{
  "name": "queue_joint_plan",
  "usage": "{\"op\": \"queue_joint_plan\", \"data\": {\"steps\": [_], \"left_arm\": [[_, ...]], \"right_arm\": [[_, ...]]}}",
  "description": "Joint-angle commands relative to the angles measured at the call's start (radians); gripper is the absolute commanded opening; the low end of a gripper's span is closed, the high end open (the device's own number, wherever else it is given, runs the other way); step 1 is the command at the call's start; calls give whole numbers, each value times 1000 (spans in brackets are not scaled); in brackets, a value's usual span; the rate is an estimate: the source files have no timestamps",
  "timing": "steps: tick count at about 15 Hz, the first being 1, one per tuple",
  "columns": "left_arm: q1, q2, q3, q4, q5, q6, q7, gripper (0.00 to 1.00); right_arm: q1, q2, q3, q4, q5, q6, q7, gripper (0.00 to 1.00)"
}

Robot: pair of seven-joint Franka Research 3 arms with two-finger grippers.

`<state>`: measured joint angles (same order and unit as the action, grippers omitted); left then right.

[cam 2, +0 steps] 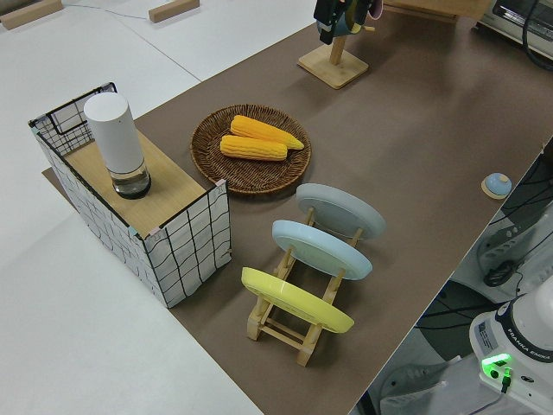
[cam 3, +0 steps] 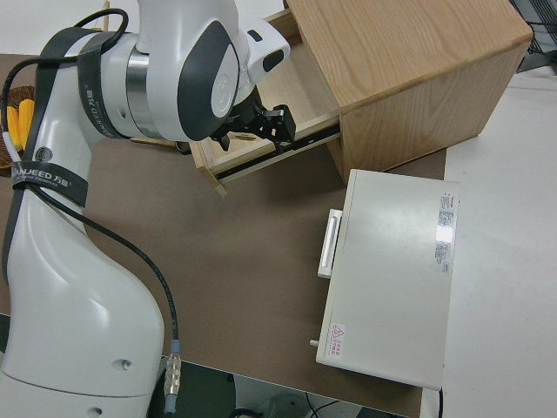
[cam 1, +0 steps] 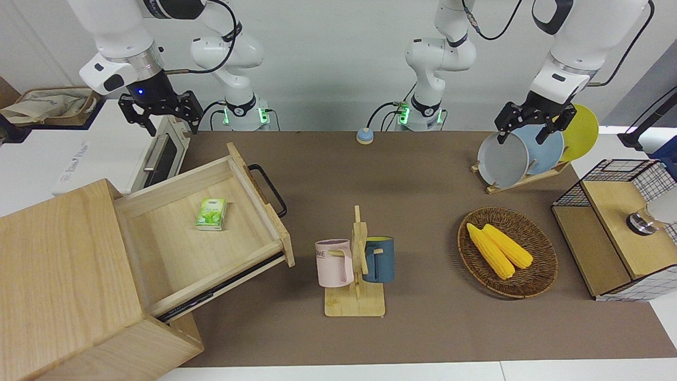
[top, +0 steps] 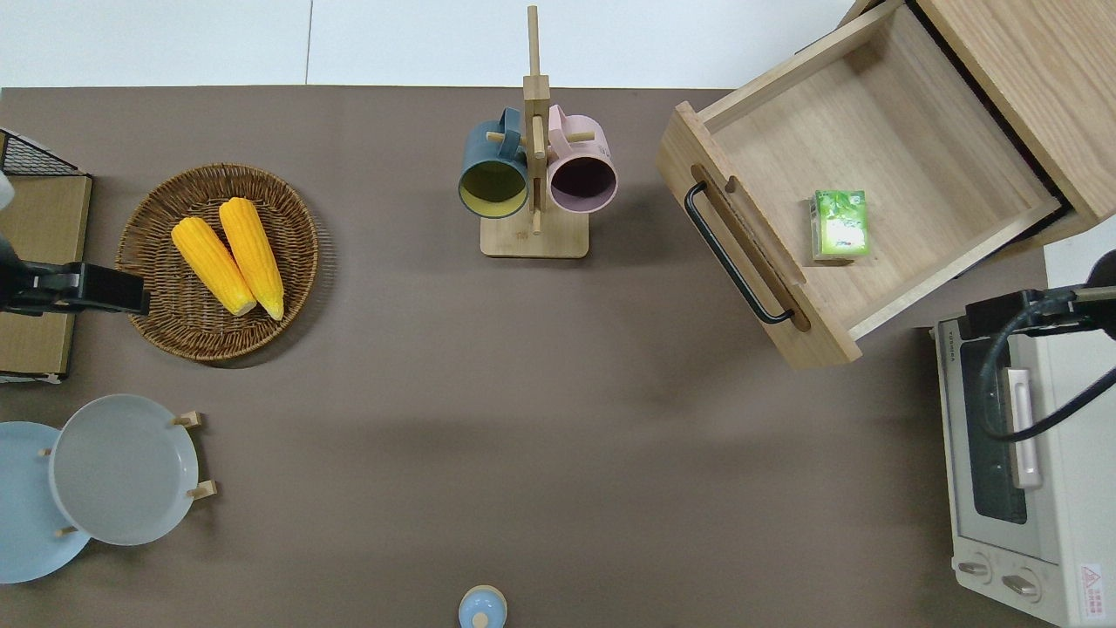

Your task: Slide drawer open with right arm

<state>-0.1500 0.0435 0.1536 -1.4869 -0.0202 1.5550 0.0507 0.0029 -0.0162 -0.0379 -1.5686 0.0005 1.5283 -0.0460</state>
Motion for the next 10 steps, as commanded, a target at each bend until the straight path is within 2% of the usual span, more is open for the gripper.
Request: {"op": "queue_joint_plan", "data": {"steps": [1,3,4,10], "left_arm": [[-17,13,17,20,12,0,8,995],[-17,13,17,20,12,0,8,995],[-17,13,17,20,12,0,8,998],[-17,13,17,20,12,0,8,995]], "right_arm": [[29,-2,-31,-8,19,-10,47,985],[92,-2,-85,-7,19,-13,52,985],[109,-2,-98,-7,18,-13,54,985],[109,5,-99,-4,18,-13,44,985]]}}
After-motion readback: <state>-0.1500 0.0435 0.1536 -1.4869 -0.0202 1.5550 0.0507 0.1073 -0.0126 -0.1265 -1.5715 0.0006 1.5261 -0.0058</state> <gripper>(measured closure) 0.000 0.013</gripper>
